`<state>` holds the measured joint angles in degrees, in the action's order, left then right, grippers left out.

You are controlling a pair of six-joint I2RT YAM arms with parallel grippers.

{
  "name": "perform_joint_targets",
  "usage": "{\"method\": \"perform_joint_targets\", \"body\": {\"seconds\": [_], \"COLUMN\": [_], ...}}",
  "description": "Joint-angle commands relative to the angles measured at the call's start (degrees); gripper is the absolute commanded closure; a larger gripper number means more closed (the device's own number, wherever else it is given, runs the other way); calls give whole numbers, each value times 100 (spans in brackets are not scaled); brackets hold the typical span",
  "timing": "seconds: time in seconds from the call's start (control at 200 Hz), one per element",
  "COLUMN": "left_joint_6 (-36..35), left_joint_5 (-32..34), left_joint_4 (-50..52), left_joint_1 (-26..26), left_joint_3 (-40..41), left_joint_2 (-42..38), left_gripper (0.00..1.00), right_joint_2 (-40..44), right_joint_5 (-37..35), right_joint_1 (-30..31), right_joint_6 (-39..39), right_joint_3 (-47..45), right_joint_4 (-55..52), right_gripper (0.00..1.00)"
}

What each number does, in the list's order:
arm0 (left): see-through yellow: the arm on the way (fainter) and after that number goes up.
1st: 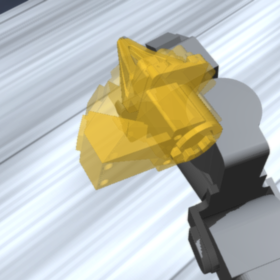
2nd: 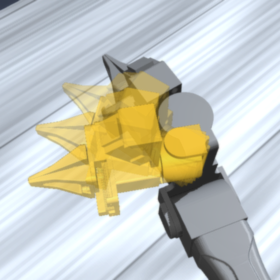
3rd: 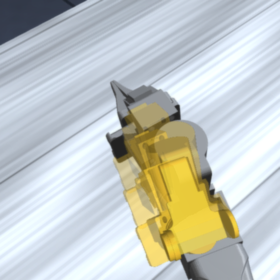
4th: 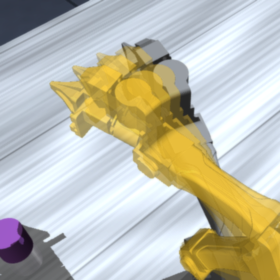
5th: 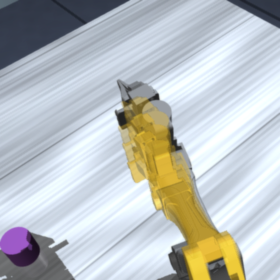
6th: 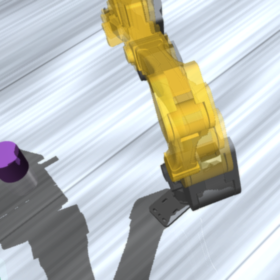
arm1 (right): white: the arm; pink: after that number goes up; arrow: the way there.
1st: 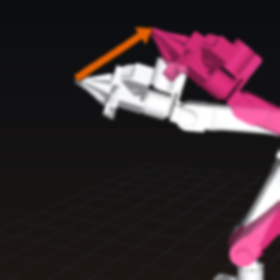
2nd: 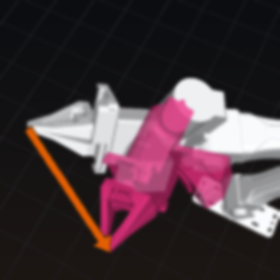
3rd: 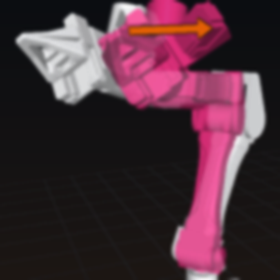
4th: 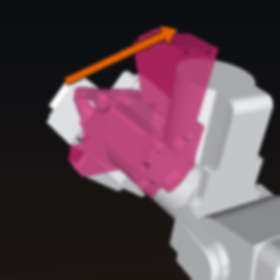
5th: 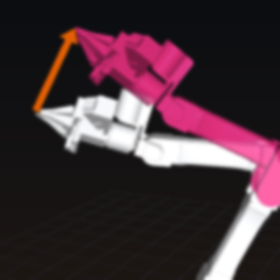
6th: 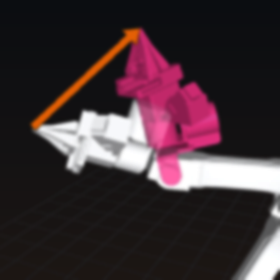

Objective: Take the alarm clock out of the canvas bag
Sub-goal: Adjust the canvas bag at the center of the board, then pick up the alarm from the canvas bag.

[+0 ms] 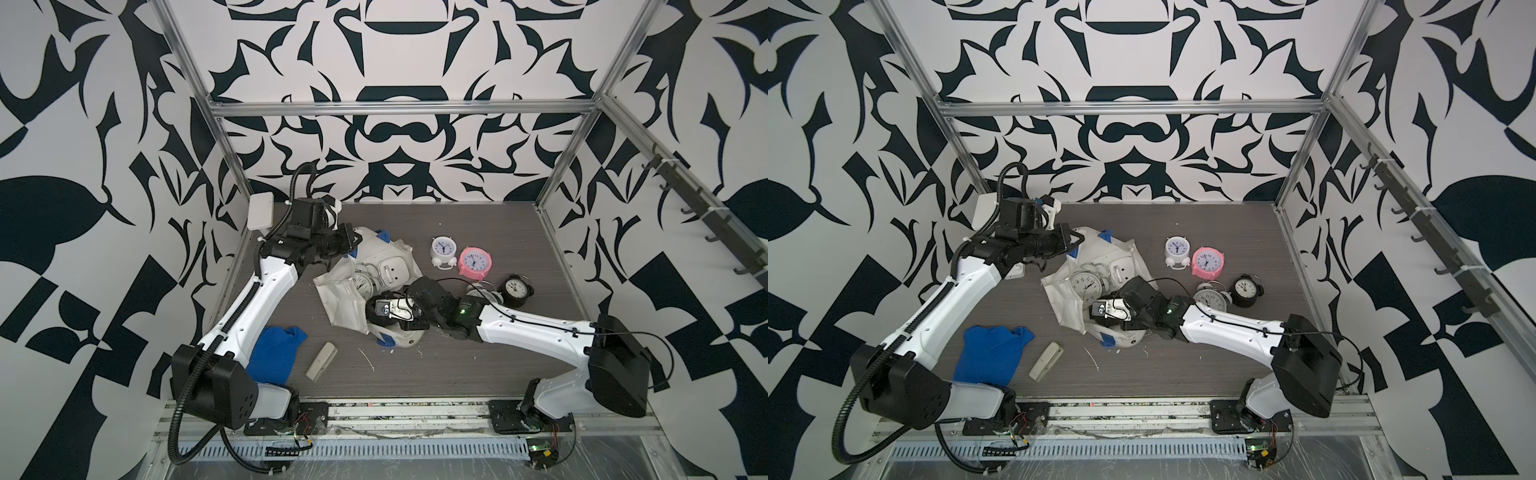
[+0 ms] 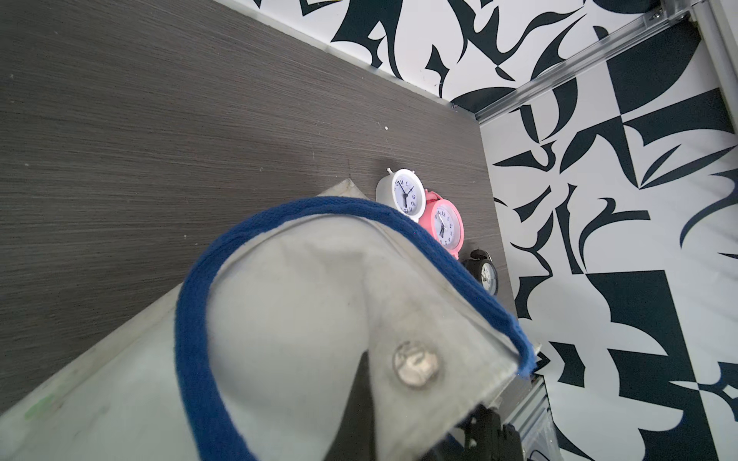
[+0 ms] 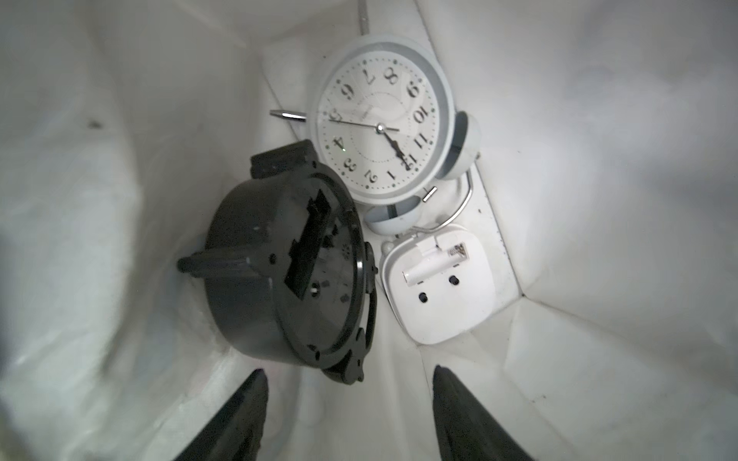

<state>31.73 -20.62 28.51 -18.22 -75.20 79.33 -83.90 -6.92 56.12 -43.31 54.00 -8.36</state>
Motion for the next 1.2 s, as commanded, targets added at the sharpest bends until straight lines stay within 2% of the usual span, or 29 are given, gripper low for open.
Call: {"method": "perform_joint_targets", "body": {"seconds": [0.0, 0.135, 0.27, 0.61, 0.92, 1.075, 1.195], "left_joint_6": [98, 107, 114, 176, 238, 229, 268], "left_joint_5": [-235, -249, -283, -441, -531, -553, -610], "left_joint_4": [-298, -280, -232, -239, -226, -203, -210], "left_joint_1": [13, 36, 61, 69, 65, 78, 79], "left_joint_3": [-209, -237, -307, -321, -232, -233, -207], "left_joint_2": [-10, 43, 117, 228, 150, 122, 127], "left_gripper": [100, 100, 100, 100, 100, 100, 100], "right_joint_2": [-59, -134, -315, -878, -1602, -1743, -1780], "right_joint_5": [396, 673, 586, 219, -222, -600, -607], "right_joint_1": [-4, -5, 11, 145, 205, 220, 215], "right_joint_6": [-592, -957, -1170, -1320, -1294, -1254, -1187], "right_joint_3": [73, 15, 6, -133, 66, 134, 134], "right_joint_4": [85, 156, 155, 971, 1750, 2121, 2228], "right_gripper": [31, 29, 29, 25, 31, 35, 34]}}
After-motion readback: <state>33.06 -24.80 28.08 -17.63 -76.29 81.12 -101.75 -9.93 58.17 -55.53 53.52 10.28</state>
